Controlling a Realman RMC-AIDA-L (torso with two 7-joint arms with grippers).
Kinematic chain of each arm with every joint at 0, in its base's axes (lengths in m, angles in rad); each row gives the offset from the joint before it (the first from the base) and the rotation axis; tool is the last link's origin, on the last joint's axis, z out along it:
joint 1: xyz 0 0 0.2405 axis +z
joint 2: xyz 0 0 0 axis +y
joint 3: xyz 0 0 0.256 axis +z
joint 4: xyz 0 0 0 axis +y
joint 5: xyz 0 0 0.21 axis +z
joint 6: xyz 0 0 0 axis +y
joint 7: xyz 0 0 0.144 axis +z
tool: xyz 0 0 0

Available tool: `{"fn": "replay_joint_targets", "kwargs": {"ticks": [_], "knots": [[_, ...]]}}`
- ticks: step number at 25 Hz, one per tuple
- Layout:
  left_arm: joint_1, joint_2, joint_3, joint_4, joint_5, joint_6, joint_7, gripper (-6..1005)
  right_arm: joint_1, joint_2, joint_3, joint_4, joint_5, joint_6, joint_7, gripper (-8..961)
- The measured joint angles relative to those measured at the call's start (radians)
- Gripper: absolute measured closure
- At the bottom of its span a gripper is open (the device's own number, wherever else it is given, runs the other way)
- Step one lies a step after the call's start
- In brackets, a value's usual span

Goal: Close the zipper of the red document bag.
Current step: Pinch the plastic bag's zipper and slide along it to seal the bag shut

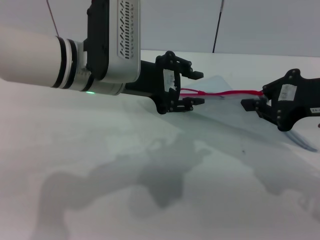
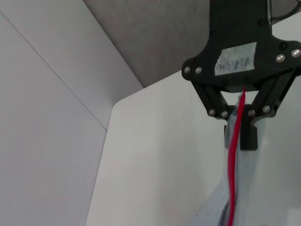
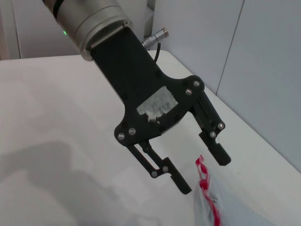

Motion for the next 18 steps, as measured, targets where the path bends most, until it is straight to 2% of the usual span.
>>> {"fn": "replay_joint_targets", "kwargs": {"ticks": [7, 9, 18], "knots": [[-0.003, 0.001, -0.001, -0.011, 0.001, 0.002, 0.003, 472, 0.0, 0.0, 0.0, -0.003, 0.002, -0.002, 0.0, 905], [-0.004, 0.001, -0.001, -0.012, 0.001, 0.002, 0.004, 509, 0.0, 0.0, 0.0, -0.003, 0.003, -0.002, 0.0, 905], [-0.006, -0.002, 0.007, -0.014, -0.005, 0.002, 0.029, 509, 0.0, 0.001, -0.002, -0.009, 0.002, -0.005, 0.0, 905]]}}
